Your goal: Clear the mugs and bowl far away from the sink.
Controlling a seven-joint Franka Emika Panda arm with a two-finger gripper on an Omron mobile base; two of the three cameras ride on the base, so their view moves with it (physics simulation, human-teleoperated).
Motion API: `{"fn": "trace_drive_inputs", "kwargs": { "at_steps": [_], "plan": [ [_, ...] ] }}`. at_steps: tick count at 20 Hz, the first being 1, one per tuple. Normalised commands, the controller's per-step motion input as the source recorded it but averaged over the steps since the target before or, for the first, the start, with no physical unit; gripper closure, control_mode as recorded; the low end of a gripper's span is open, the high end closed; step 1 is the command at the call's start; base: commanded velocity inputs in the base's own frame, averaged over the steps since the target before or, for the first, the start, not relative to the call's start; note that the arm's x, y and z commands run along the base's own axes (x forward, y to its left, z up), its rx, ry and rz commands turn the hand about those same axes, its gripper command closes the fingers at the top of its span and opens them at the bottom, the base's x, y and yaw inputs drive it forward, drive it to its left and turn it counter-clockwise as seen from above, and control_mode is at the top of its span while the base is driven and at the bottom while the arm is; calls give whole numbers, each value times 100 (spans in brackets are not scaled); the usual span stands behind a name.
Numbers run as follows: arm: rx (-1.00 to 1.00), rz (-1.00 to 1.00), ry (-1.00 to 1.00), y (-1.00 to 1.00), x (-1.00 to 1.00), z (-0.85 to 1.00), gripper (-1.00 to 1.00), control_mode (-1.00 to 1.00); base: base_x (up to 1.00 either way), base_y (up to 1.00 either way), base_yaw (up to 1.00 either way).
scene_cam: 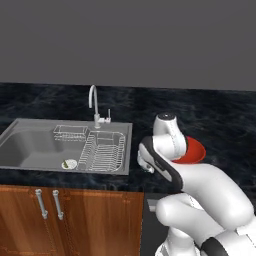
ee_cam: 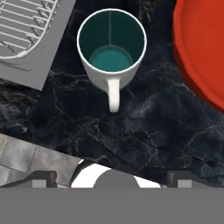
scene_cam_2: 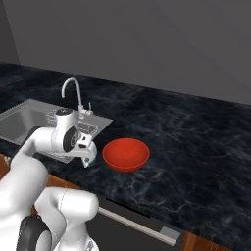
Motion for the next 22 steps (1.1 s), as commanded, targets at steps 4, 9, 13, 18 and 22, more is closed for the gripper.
{"fn": "trace_drive_inputs", "kwargs": {
  "at_steps": [4, 9, 13, 18, 22],
  "plan": [
    [0, -1, 0, 0, 20, -24, -100, -100, 0, 0, 0],
    [0, 0, 0, 0, 17, -19, -100, -100, 0, 0, 0],
    [0, 0, -1, 0, 8, -9, -100, -100, 0, 0, 0],
    [0, 0, 0, 0, 0, -7, -100, -100, 0, 0, 0],
    [0, 0, 0, 0, 4, -17, -100, -100, 0, 0, 0]
  ]
}}
